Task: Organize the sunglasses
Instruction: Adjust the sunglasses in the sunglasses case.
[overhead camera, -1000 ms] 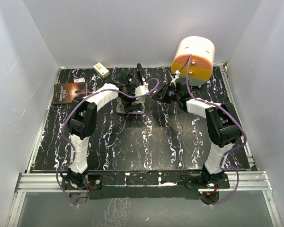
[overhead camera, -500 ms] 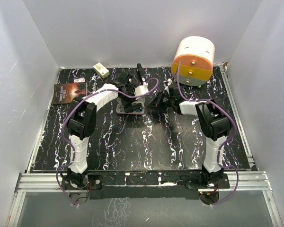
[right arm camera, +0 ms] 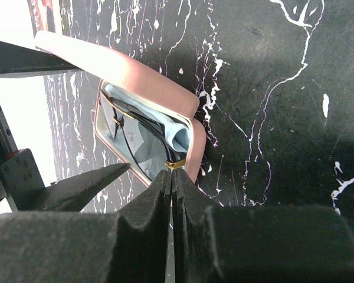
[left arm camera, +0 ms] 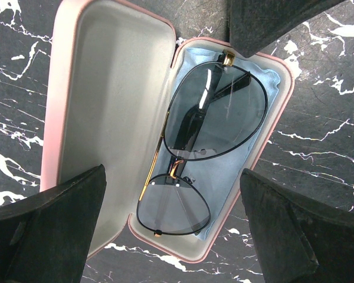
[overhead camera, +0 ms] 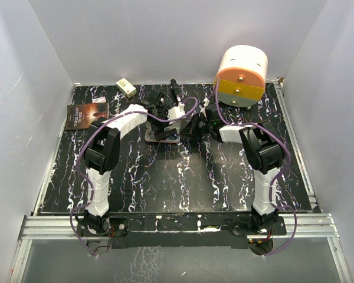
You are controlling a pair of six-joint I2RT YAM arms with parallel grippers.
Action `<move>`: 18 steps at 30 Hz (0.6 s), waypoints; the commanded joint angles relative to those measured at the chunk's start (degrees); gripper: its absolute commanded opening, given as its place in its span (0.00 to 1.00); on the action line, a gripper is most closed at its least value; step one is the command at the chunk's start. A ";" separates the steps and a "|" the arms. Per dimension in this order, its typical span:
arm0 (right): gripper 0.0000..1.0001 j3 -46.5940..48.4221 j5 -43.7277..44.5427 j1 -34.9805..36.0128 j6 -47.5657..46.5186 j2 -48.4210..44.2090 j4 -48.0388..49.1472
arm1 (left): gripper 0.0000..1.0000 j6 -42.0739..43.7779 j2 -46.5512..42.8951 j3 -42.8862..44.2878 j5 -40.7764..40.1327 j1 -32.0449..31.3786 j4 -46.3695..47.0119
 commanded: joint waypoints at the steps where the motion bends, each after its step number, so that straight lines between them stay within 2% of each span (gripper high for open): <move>1: 0.08 2.50 -0.22 -0.01 0.34 -0.28 4.27 | 0.96 -1.46 -2.25 -0.47 2.57 -0.07 -5.17; 18: 0.08 3.19 -0.24 1.58 0.94 1.96 4.60 | 0.97 -2.09 -2.59 -0.71 2.89 -0.11 -4.57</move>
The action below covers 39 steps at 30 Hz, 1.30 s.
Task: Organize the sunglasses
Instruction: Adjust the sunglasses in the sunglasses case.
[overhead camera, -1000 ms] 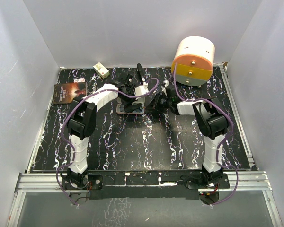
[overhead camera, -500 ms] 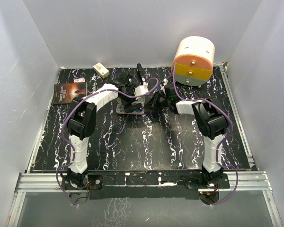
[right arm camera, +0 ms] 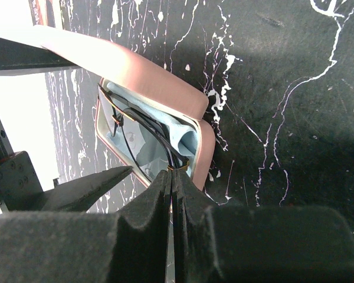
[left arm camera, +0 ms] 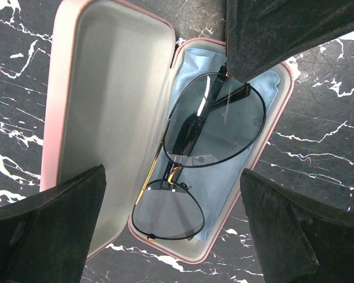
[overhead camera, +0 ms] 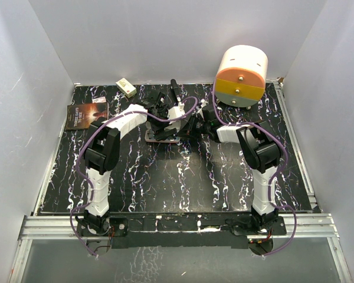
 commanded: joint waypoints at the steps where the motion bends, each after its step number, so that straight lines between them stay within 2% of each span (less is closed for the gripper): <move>1: 0.08 1.97 0.18 0.33 -0.09 0.30 4.19 | 0.97 -1.25 -2.64 -0.69 2.89 -0.07 -4.65; 8: 0.08 1.69 1.95 0.31 -0.66 -0.56 3.02 | 0.97 -1.08 -3.06 -0.76 3.09 -0.06 -5.44; 39: 0.08 0.47 5.14 0.42 -1.54 -0.57 0.97 | 0.97 -3.27 -8.67 -6.83 0.71 -0.06 1.22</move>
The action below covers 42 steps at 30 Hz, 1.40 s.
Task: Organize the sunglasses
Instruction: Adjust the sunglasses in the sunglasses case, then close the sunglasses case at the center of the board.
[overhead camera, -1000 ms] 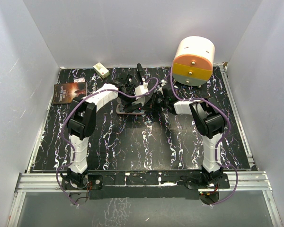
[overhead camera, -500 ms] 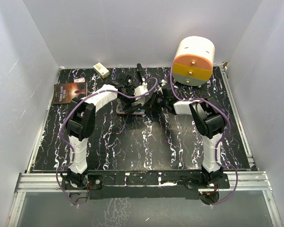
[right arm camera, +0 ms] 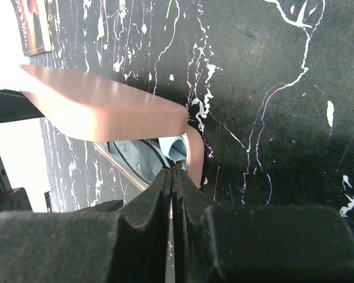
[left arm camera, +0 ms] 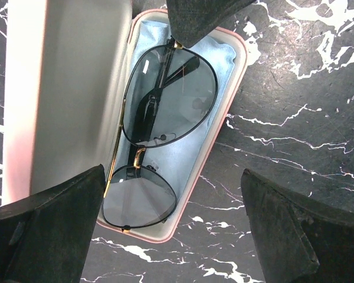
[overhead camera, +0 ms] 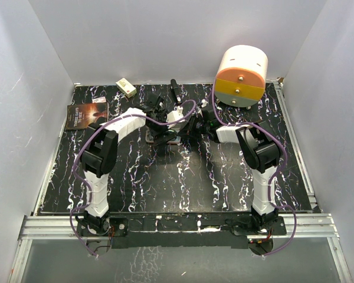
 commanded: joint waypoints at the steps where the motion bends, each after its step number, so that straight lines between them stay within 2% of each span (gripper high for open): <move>1: 0.08 0.52 1.46 0.13 -1.45 -0.81 1.30 | 0.97 -0.89 -5.31 -0.92 -0.49 0.00 0.97; 13: 0.08 1.69 1.28 0.25 -1.96 -0.42 0.10 | 0.97 -1.95 -6.28 -2.45 -2.37 0.00 4.36; 31: 0.08 2.24 1.87 0.33 -2.06 -0.14 -0.45 | 0.97 -2.08 -12.77 -7.39 -5.06 0.00 7.93; 38: 0.08 1.95 2.15 0.35 -2.35 -0.71 -0.32 | 0.97 -3.63 -15.21 -7.03 -4.17 0.00 7.85; 42: 0.08 1.92 0.79 0.26 -2.71 -2.19 0.12 | 0.97 -6.61 -17.32 -3.78 -3.50 0.00 5.74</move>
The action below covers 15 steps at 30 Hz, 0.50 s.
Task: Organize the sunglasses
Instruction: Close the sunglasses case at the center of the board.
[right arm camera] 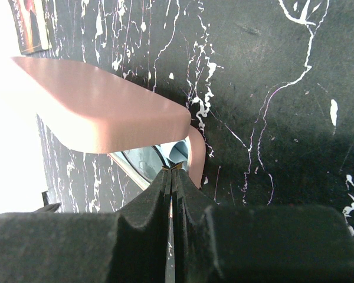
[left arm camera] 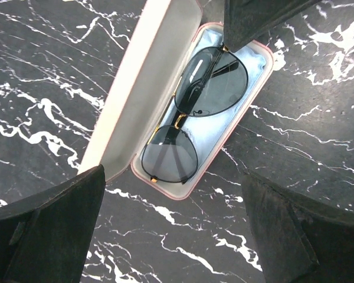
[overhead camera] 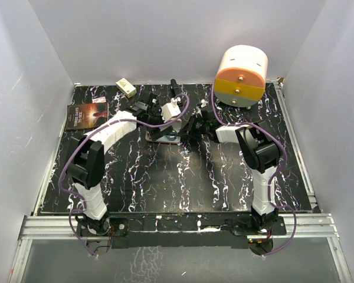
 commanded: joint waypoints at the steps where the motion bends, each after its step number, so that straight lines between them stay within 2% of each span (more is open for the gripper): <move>1: 0.08 1.65 0.28 -0.01 -2.38 -2.63 0.84 | 0.97 -4.61 -6.07 5.82 1.09 0.00 -2.82; 7: 0.10 0.78 -1.63 -0.58 -1.43 -4.85 2.96 | 0.97 -7.81 -6.53 8.60 -6.06 0.00 0.28; 10: 0.26 0.51 -1.66 -1.16 -1.17 -5.76 3.06 | 0.97 -7.84 -5.52 7.98 -10.00 0.00 4.40; 12: 0.40 0.02 -0.84 -1.63 -1.29 -6.55 2.92 | 0.97 -8.74 -3.41 9.89 -12.60 0.00 4.55; 15: 0.46 0.54 0.47 -2.23 -2.69 -7.05 -0.14 | 0.97 -11.76 1.73 15.38 -15.37 0.10 1.23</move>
